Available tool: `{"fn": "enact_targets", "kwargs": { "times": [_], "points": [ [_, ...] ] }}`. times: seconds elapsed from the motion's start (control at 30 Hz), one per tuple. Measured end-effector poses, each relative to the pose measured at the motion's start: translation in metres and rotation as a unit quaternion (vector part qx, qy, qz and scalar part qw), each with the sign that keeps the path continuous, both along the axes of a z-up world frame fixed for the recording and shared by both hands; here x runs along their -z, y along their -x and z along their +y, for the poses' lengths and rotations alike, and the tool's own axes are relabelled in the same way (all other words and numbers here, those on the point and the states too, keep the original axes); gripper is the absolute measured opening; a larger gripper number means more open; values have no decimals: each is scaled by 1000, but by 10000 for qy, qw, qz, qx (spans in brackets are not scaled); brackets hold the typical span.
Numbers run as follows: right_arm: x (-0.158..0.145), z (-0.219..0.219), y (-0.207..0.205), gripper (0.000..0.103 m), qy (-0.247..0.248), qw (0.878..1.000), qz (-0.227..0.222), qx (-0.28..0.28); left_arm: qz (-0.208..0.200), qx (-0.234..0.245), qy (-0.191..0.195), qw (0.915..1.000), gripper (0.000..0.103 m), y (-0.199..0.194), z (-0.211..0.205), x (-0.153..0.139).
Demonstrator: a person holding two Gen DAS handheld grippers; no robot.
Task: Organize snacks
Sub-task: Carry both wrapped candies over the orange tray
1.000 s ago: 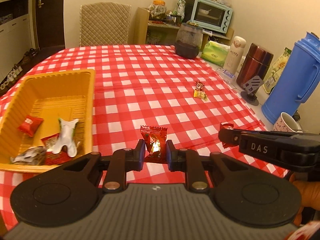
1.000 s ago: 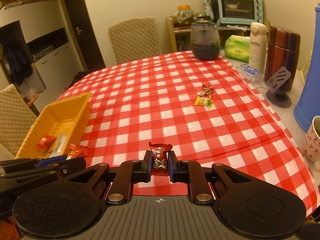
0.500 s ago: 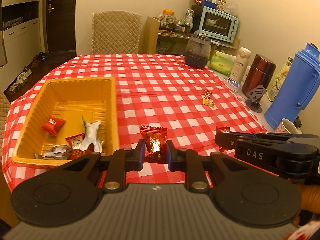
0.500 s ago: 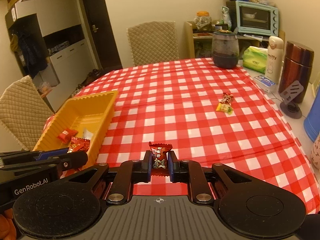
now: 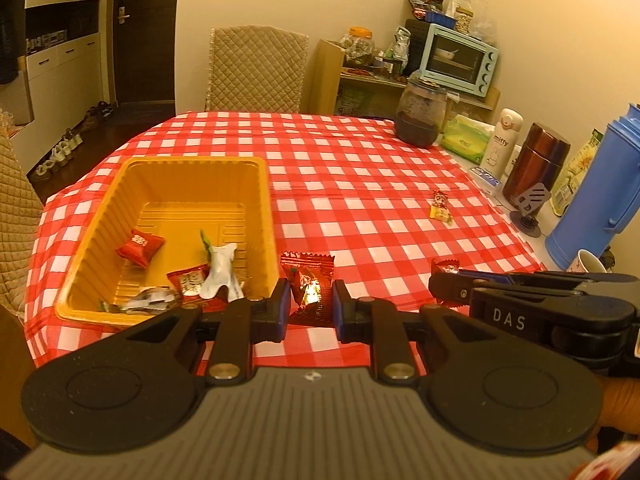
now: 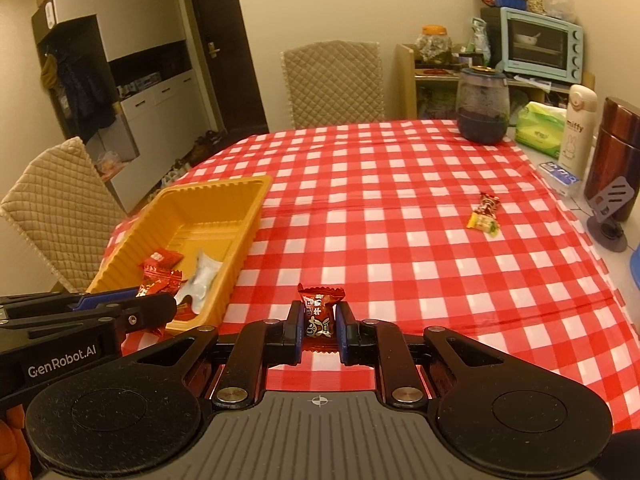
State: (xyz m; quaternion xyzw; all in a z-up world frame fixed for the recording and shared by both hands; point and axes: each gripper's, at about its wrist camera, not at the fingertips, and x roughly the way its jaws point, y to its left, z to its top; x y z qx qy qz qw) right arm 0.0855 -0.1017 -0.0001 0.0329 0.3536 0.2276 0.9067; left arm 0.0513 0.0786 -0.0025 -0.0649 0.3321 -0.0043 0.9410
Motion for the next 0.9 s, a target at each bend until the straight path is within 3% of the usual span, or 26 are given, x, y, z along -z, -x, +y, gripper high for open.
{"fn": "enact_targets", "kwargs": {
  "times": [0.9],
  "points": [
    [2, 84, -28, 17, -33, 9966, -48, -826, 111, -758, -46, 9971, 19, -12, 82, -2]
  ]
}}
